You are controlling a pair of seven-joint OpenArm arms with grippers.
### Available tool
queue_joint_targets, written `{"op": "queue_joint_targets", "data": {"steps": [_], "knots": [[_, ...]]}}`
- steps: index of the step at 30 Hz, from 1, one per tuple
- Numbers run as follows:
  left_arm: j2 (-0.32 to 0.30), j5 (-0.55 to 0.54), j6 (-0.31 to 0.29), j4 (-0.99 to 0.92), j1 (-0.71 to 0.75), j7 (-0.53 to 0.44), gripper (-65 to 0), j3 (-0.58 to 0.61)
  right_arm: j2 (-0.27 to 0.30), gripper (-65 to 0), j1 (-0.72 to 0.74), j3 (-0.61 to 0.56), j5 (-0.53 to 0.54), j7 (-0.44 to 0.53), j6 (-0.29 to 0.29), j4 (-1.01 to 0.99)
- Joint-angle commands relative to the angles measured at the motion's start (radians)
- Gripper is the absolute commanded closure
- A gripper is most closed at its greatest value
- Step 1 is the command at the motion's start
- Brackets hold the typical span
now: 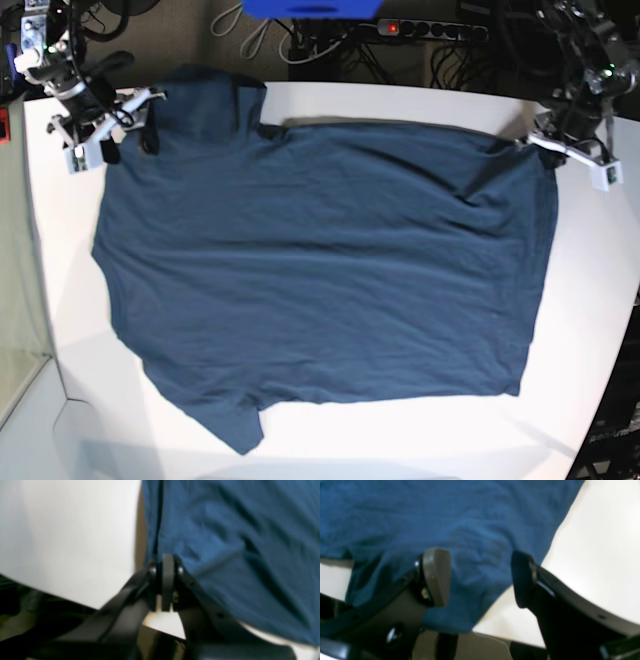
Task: Layout the t-shirt on the table in an organized manner, then fold the t-shirt properly
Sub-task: 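Lift the grasped collar-side edge with both grippers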
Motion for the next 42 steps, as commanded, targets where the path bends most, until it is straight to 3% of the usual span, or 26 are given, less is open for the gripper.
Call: {"op": "queue_joint_targets", "data": {"steps": [1, 8, 15, 29, 42], "knots": [[-0.013, -0.003, 0.0, 0.017, 0.003, -0.015, 0.0, -0.024, -0.006, -39.2, -0.013, 0.005, 0.011, 0.021, -0.001, 0.015], [-0.016, 0.0, 0.0, 0.011, 0.002, -0.015, 0.0, -0.046, -0.013, -39.2, -0.047, -0.003, 0.011, 0.019, -0.001, 0.01], [-0.017, 0.0, 0.0, -0.087, -0.003, -0.015, 0.0, -0.044, -0.036, -39.2, -0.042, -0.009, 0.011, -0.045, -0.001, 0.009], [-0.051, -0.003, 0.0, -0.253, -0.006, -0.024, 0.0, -0.041, -0.059, -39.2, -0.044, -0.011, 0.01, -0.044, -0.001, -0.065], [-0.051, -0.003, 0.0, -0.261, -0.006, -0.024, 0.0, -0.041, -0.059, -39.0, -0.041, -0.055, 0.01, -0.035, -0.001, -0.125]]}}
